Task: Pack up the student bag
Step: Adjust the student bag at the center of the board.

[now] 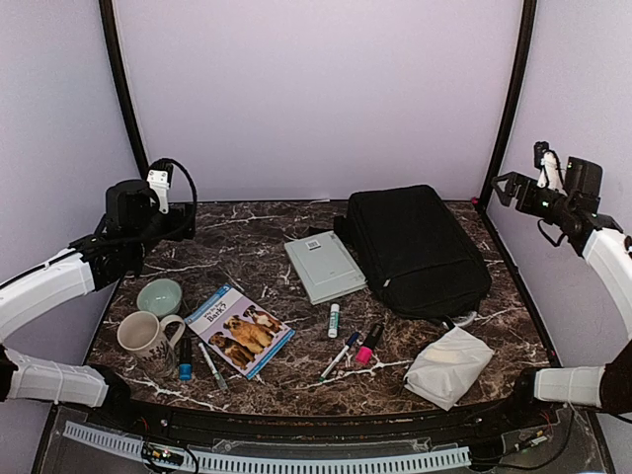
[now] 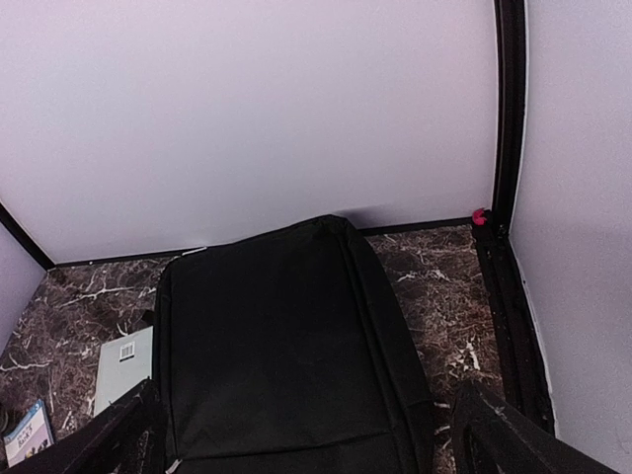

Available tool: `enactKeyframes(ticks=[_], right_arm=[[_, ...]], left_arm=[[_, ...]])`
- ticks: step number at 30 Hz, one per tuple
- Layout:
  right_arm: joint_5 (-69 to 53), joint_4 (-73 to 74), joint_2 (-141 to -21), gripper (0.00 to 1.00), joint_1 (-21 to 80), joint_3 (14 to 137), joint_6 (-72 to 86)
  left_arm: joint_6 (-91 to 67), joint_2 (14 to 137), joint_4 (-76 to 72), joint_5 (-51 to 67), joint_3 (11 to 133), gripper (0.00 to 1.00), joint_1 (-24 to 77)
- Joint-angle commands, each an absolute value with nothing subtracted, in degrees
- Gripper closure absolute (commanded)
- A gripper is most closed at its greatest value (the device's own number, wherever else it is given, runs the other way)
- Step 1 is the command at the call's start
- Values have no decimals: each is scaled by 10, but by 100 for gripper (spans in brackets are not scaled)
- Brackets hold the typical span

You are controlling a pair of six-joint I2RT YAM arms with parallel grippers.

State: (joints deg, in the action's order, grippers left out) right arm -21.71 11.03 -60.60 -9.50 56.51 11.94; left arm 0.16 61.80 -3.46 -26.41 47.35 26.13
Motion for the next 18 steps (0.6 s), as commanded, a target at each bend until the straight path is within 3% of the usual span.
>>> enactKeyframes(ticks=[1,9,18], right_arm=[[-209,127,-609,1,-84,552,59],[-252,214,-599,2,-62,542,-100],[-267,335,-609,26,-35,544,-276]], left_arm=[[-2,631,-76,-165,456,13,225],[4,682,-39,-29,496,35,220],[-29,703,-10,109,522,47,307]])
